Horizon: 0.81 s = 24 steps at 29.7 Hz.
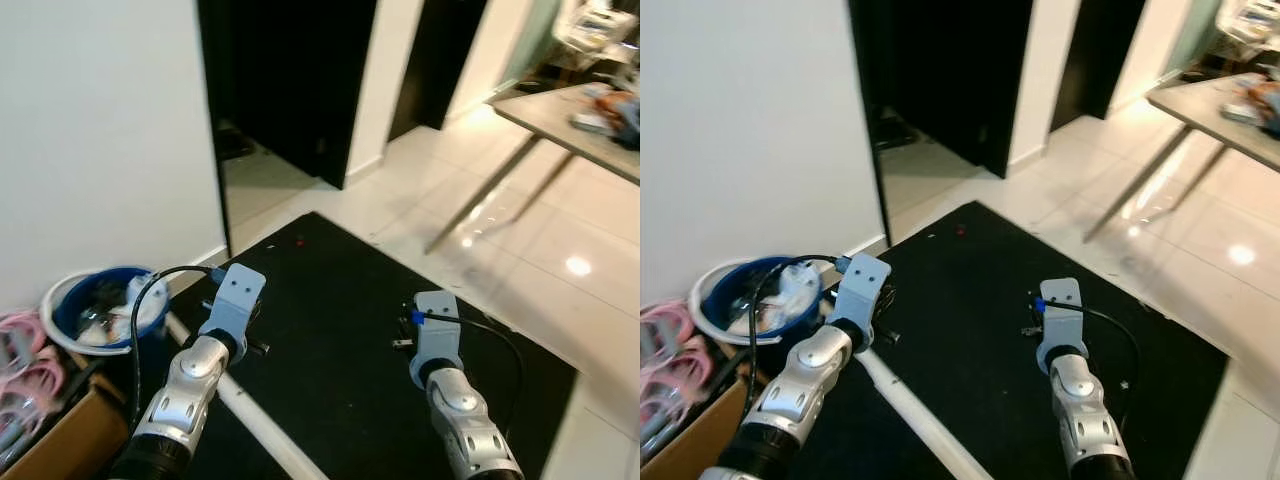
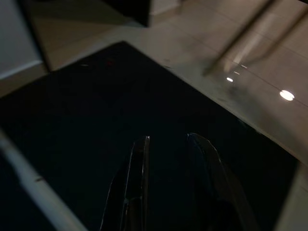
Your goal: Picking trash to rubbish bin
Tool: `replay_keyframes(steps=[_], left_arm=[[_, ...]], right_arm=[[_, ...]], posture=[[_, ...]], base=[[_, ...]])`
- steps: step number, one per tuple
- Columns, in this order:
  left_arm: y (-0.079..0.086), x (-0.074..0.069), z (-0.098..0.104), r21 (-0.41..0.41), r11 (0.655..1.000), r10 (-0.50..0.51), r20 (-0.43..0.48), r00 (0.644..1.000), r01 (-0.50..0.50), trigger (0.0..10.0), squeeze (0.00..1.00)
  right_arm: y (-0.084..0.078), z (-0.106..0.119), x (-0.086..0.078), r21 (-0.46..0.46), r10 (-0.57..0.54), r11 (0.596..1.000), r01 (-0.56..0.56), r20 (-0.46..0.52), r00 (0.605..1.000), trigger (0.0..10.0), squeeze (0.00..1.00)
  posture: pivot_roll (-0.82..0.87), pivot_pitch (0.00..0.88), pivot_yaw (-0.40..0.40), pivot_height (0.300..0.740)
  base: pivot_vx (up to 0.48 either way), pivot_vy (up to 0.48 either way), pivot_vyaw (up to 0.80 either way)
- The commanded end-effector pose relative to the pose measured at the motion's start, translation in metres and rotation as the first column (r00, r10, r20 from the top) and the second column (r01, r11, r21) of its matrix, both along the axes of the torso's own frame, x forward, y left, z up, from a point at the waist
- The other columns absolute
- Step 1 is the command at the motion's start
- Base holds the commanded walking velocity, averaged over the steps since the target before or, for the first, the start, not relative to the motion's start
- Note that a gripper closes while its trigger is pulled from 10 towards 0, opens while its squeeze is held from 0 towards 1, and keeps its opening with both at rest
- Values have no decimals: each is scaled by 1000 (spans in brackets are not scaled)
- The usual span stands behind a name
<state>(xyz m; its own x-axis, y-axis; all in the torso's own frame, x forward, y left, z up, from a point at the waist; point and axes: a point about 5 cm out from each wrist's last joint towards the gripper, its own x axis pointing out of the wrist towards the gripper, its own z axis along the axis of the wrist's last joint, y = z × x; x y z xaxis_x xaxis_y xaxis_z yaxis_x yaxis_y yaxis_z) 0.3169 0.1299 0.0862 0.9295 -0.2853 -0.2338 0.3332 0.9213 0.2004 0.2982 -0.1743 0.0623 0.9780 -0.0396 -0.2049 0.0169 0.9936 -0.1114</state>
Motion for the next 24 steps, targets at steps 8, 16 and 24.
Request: replay_keyframes(steps=[8, 16, 24], left_arm=[[-10, -2, -6, -19, 999, -28, -20, 999, 28, 10000, 0], [-13, -1, -5, -31, 998, -57, -17, 998, 56, 10000, 0], [-14, 0, -7, -22, 998, -60, -28, 998, 60, 10000, 0]], right_arm=[[-8, -8, -8, 36, -69, 997, 70, -36, 997, 10000, 0], [-9, -10, -7, 28, -55, 998, 57, -40, 998, 10000, 0], [-17, -8, -10, 25, -92, 995, 93, -32, 995, 10000, 0]], posture=[[-94, 47, -17, 740], [-93, 36, 2, 740], [-110, 46, 15, 740]], base=[[0, 0, -800], [0, 0, -800], [0, 0, -800]])
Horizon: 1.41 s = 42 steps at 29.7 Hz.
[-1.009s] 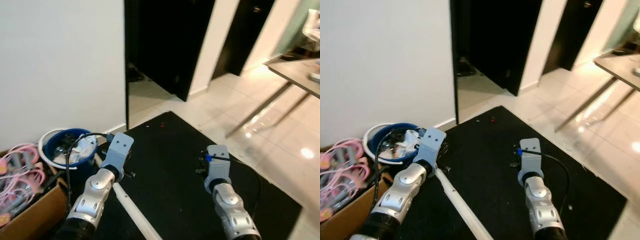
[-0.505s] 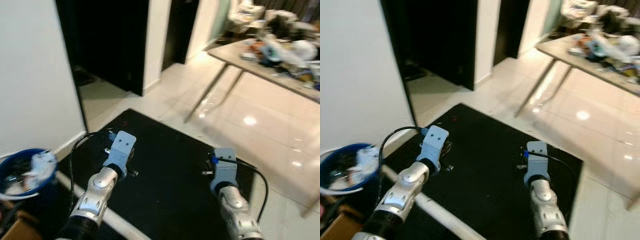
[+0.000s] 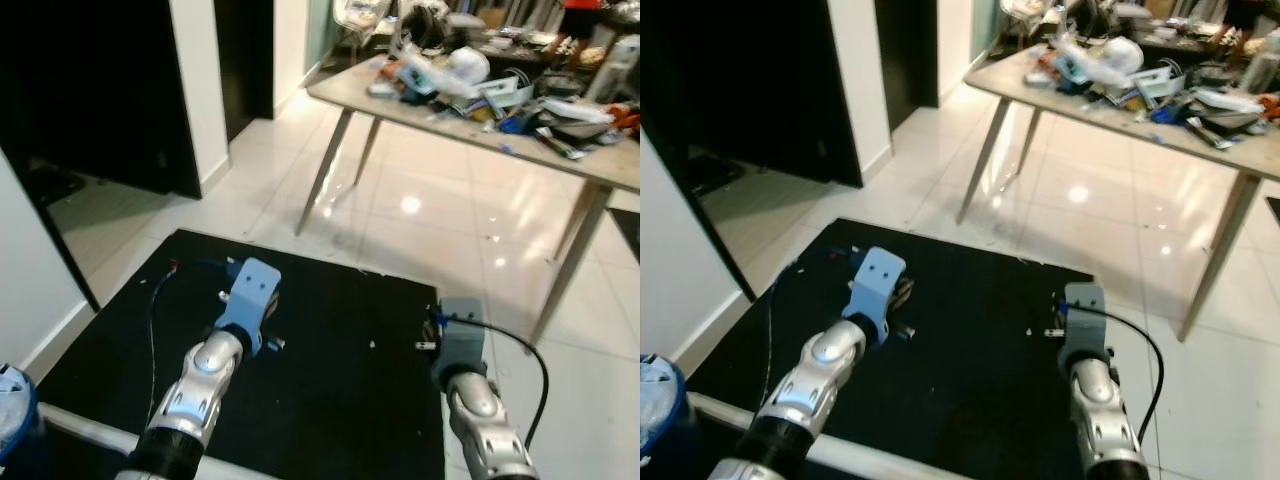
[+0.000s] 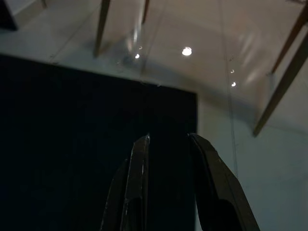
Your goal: Picking trash to rubbish bin
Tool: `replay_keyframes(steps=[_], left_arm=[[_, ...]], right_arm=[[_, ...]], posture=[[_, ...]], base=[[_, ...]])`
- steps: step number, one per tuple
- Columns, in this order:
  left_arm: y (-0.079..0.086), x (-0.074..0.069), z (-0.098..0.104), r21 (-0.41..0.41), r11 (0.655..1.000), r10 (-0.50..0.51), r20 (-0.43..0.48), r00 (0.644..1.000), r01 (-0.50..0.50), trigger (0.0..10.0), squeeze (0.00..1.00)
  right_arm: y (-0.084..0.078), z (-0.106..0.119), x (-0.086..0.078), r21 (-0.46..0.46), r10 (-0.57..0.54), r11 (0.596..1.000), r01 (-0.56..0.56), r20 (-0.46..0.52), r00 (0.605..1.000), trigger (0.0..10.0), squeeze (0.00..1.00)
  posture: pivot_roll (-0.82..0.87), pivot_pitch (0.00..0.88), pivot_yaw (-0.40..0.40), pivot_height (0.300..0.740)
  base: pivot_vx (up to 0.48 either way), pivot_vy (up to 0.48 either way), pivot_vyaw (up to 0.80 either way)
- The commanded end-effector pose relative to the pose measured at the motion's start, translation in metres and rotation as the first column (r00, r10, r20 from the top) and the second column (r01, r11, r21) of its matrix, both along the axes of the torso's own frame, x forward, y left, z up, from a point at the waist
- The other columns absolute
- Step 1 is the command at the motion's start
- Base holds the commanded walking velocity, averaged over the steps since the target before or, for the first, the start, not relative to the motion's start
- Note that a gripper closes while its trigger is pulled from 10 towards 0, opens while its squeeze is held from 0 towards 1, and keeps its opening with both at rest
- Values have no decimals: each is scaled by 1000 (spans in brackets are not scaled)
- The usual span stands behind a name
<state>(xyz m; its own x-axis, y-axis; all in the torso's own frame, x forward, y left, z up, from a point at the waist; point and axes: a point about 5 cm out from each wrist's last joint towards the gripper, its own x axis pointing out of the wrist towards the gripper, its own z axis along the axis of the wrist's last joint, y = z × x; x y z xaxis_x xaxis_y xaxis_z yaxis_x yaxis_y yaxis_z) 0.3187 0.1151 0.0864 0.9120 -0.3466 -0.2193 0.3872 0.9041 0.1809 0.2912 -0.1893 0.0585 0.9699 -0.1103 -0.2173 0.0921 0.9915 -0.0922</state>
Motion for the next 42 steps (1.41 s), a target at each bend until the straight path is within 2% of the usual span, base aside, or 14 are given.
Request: replay_keyframes(steps=[1, 4, 8, 13, 34, 38, 42], left_arm=[[1, -2, -7, 4, 1000, 0, -36, 999, 0, 10000, 0], [-6, -3, -7, -27, 999, -24, -32, 999, 23, 10000, 0], [-7, -3, -9, -3, 1000, -20, -47, 999, 20, 10000, 0], [-10, -3, -7, -55, 998, -33, -46, 998, 30, 10000, 0], [-7, -4, -3, -60, 997, -54, -24, 998, 53, 10000, 0], [-6, -3, -1, -56, 997, -63, -24, 998, 62, 10000, 0], [-6, -2, -1, -55, 996, -65, -24, 998, 63, 10000, 0]], right_arm=[[-2, -4, -3, 7, -15, 1000, 15, -20, 1000, 10000, 0], [-5, -6, -6, 3, -23, 1000, 23, -26, 999, 10000, 0], [-7, -8, -7, 6, -22, 1000, 22, -37, 999, 10000, 0], [-5, -11, -8, -15, -3, 1000, 2, -62, 998, 10000, 0], [0, -11, -8, -19, 16, 1000, -18, -69, 997, 10000, 0], [0, -11, -9, 21, -10, 1000, 12, -61, 998, 10000, 0], [-1, -11, -10, 13, -6, 1000, 7, -57, 998, 10000, 0]], posture=[[-110, 46, 15, 740], [-113, 46, 10, 740], [-115, 46, 9, 740], [-118, 50, 1, 740], [-112, 63, 7, 740], [-114, 67, 15, 740], [-114, 69, 17, 740]], base=[[0, 0, -800], [0, 0, -800], [0, 0, -800], [0, 0, -125], [393, 0, 0], [396, 0, 0], [398, 0, -347]])
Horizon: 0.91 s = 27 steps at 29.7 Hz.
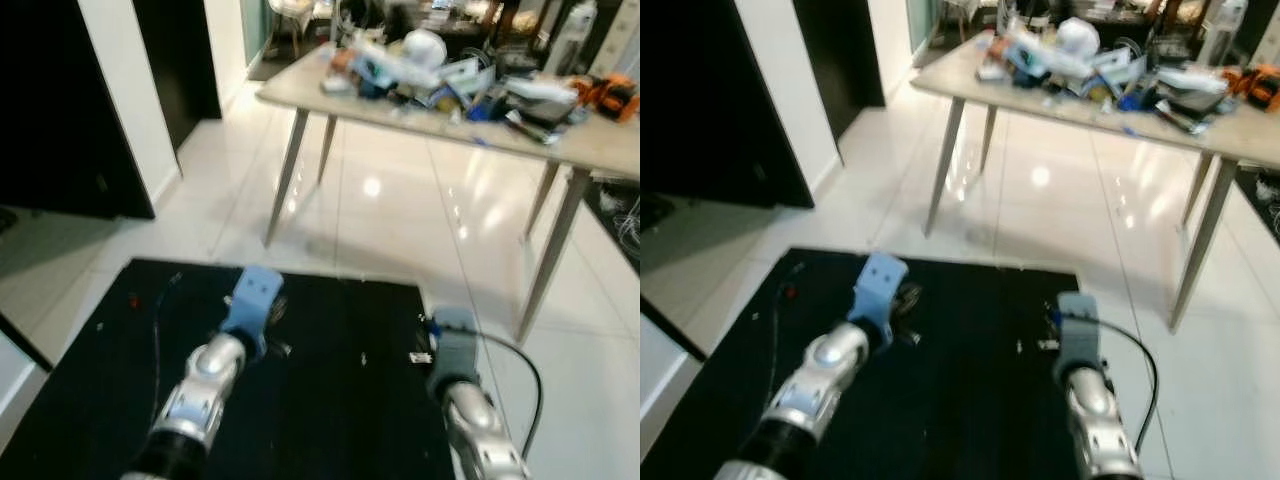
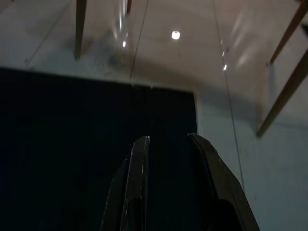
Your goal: Picking trash to rubbish bin
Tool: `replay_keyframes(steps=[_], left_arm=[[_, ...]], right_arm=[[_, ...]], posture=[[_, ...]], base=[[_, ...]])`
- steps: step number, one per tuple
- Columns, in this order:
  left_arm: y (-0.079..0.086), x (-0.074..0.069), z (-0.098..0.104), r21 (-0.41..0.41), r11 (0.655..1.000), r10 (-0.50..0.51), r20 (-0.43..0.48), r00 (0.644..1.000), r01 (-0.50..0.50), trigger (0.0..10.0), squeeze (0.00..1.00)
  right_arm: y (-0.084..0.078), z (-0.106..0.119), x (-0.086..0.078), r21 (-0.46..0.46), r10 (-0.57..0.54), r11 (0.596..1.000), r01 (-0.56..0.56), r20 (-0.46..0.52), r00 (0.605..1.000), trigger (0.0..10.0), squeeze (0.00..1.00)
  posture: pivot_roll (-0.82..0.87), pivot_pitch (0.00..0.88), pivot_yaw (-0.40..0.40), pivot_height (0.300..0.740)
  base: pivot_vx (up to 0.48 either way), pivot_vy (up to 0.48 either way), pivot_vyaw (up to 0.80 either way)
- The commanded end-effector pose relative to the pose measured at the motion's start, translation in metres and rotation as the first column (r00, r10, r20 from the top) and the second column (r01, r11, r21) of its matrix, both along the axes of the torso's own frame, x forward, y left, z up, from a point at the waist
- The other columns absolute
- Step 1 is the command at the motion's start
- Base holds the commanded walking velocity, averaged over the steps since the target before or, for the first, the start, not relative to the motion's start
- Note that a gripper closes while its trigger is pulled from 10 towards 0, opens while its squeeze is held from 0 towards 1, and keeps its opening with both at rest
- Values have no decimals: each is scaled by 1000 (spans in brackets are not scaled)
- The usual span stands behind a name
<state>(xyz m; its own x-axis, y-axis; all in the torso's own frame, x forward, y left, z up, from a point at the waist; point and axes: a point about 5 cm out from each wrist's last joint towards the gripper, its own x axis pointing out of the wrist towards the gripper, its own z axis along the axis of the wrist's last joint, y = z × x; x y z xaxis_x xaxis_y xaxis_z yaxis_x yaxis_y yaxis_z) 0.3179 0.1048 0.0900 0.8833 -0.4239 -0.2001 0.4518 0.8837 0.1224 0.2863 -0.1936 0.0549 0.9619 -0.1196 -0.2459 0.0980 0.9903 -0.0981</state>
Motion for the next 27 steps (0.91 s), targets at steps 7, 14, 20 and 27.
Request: replay_keyframes(steps=[7, 14, 20, 27], left_arm=[[3, -1, -4, 10, 1000, 9, -19, 1000, -9, 10000, 0], [5, 0, -3, 15, 1000, 28, -14, 1000, -27, 10000, 0], [6, 1, -4, 15, 999, 38, -15, 999, -37, 10000, 0], [2, 0, -5, 12, 999, 32, -16, 999, -32, 10000, 0]], right_arm=[[2, -7, -5, 24, -8, 1000, 9, -27, 1000, 10000, 0], [7, -7, -3, 2, 23, 1000, -23, -24, 999, 10000, 0], [9, -5, -2, -7, 34, 999, -34, -13, 999, 10000, 0], [1, -2, -1, 3, 0, 1000, 0, -4, 1000, 10000, 0]], posture=[[-113, 69, 19, 740], [-114, 66, 19, 740], [-123, 64, 14, 740], [-131, 58, 15, 740]], base=[[399, 0, -800], [400, 0, 0], [399, 0, 0], [398, 0, 0]])
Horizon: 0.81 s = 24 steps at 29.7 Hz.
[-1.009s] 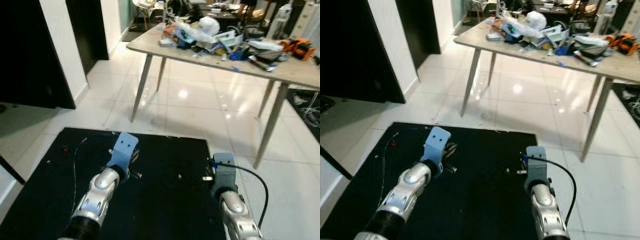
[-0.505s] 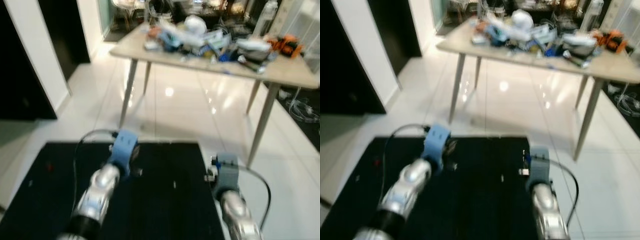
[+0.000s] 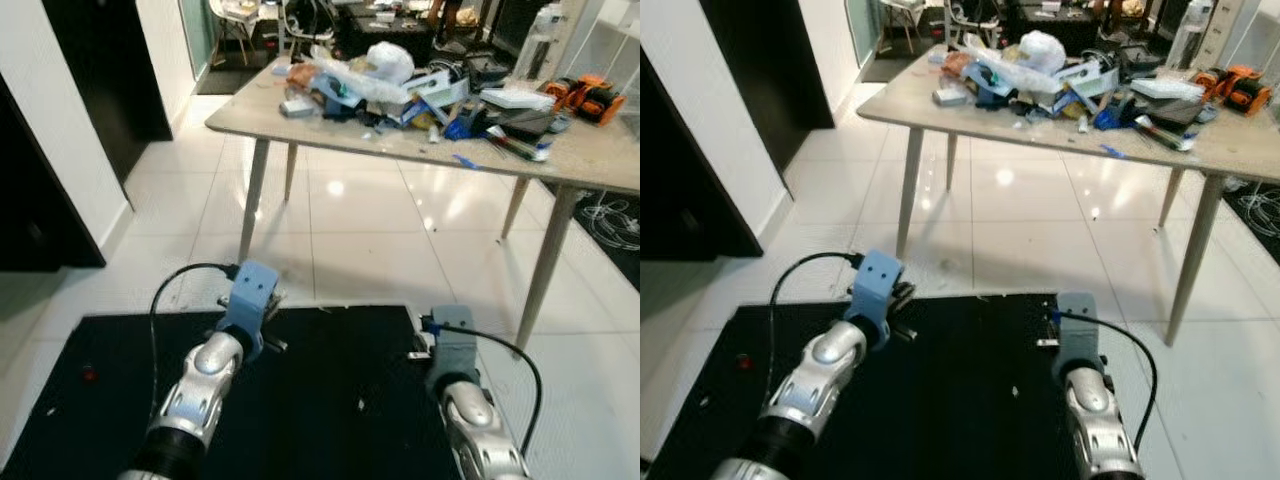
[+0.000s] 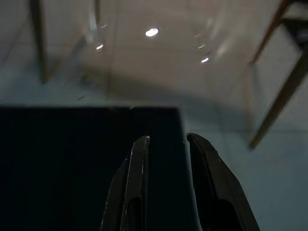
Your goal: Picking trash to rubbish bin
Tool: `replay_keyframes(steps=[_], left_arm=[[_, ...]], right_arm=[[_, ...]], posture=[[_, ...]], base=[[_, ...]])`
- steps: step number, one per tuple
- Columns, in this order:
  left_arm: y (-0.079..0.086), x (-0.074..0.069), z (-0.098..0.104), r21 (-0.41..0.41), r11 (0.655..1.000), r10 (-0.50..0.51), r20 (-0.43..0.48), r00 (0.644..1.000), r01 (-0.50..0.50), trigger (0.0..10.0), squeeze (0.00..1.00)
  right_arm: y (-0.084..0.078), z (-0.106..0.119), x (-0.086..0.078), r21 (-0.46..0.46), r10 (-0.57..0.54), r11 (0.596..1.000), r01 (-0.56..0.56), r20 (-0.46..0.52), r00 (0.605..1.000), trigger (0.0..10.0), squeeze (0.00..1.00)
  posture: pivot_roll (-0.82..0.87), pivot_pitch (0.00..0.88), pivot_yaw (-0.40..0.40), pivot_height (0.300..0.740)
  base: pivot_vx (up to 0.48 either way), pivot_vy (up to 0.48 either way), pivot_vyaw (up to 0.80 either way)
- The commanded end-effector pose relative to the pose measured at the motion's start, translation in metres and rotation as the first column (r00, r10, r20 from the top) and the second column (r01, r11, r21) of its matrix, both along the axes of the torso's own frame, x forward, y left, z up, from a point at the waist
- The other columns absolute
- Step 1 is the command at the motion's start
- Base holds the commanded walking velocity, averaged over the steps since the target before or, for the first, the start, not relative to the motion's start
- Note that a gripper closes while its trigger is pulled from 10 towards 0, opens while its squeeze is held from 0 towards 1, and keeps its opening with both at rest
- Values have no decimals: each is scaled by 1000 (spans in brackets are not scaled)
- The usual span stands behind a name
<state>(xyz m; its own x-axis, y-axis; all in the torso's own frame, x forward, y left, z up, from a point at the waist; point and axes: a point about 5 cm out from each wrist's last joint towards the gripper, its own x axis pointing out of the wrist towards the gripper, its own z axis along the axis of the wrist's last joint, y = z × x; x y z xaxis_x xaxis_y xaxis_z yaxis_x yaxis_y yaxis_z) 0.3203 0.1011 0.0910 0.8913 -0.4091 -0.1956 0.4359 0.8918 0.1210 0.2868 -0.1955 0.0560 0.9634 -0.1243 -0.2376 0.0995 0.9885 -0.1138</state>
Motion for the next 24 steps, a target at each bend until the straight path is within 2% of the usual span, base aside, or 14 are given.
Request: replay_keyframes(steps=[1, 11, 24], left_arm=[[6, -2, -6, 16, 1000, 14, -20, 1000, -14, 10000, 0], [5, -1, -6, 14, 1000, 16, -18, 1000, -15, 10000, 0], [7, -2, -7, 17, 1000, 18, -18, 1000, -18, 10000, 0]], right_arm=[[3, -3, -2, 21, -1, 1000, 1, -9, 1000, 10000, 0], [1, -2, -2, 19, 2, 1000, -2, -7, 1000, 10000, 0], [4, -1, 0, 20, 12, 1000, -12, 6, 1000, 10000, 0]], posture=[[-131, 58, 15, 740], [-131, 56, 7, 740], [-128, 47, 6, 740]], base=[[401, 0, 0], [398, 0, -773], [398, 0, 0]])
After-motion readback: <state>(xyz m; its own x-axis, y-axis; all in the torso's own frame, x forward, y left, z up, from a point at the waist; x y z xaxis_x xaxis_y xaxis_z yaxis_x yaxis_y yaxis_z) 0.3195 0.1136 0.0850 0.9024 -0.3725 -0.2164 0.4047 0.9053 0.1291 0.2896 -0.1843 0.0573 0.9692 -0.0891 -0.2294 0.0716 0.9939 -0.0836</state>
